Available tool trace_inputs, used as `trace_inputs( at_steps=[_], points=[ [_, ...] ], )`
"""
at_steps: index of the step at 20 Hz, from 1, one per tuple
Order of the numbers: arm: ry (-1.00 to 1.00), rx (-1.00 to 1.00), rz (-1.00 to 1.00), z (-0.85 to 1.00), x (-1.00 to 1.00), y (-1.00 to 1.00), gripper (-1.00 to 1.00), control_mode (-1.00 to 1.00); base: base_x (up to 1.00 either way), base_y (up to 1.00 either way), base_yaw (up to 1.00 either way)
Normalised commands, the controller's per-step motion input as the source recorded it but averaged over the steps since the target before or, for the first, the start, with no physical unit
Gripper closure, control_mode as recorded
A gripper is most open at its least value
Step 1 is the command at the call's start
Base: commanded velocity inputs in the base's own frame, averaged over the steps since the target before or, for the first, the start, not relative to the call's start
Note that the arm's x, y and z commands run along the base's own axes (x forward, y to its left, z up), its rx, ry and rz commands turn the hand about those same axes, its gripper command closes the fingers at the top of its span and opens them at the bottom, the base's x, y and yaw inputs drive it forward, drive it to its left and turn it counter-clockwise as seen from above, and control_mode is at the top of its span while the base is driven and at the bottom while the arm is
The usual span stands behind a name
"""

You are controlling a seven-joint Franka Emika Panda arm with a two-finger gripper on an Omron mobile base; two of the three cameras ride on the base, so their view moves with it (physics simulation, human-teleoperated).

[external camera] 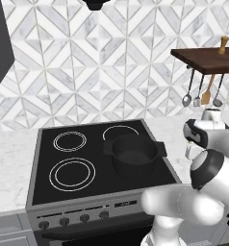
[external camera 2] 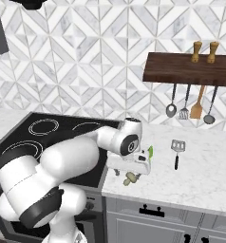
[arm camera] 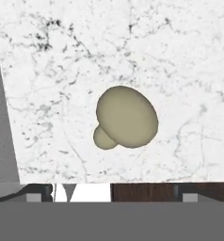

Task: Put the mushroom and lemon wedge in the pot. Retrieve the spatula and lightly stir the vegetables in the pot.

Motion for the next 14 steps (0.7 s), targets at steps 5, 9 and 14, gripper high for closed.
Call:
trace_inputs(
  at_steps=[5, 9, 14],
  points=[
    [-0.04, 0.0, 0.04, -0.36, 0.2, -0.11, -1.0, -1.0, 0.0, 0.0, 0.0],
    [0.0, 0.0, 0.02, -0.26, 0.1, -0.01, -1.0, -1.0, 0.0, 0.0, 0.0],
    [0.0, 0.0, 0.02, -0.2, 0.02, 0.0, -1.0, -1.0, 0.0, 0.0, 0.0]
  ],
)
